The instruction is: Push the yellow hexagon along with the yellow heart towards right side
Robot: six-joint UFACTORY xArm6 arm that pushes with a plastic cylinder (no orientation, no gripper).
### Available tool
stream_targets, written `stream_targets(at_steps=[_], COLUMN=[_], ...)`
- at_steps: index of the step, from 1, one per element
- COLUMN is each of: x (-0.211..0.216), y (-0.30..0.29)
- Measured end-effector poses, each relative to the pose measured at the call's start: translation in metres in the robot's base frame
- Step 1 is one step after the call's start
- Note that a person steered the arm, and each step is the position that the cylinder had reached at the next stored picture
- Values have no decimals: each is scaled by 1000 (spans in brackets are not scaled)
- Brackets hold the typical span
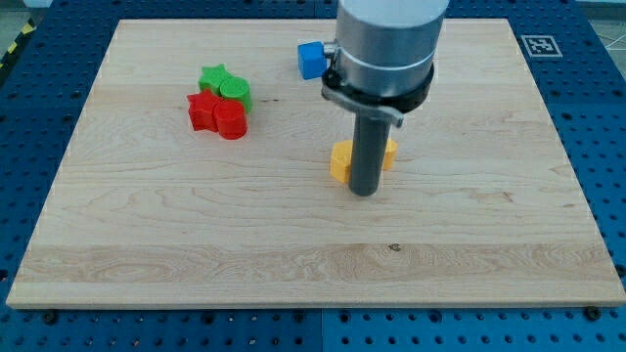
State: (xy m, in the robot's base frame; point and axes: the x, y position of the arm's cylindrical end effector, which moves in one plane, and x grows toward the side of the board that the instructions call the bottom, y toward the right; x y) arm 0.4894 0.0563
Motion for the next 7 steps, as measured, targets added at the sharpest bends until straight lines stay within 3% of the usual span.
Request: stream_targets(at_steps=[4, 5, 6, 7], x=[-35, 2, 28, 25], y=[85, 60, 0, -55])
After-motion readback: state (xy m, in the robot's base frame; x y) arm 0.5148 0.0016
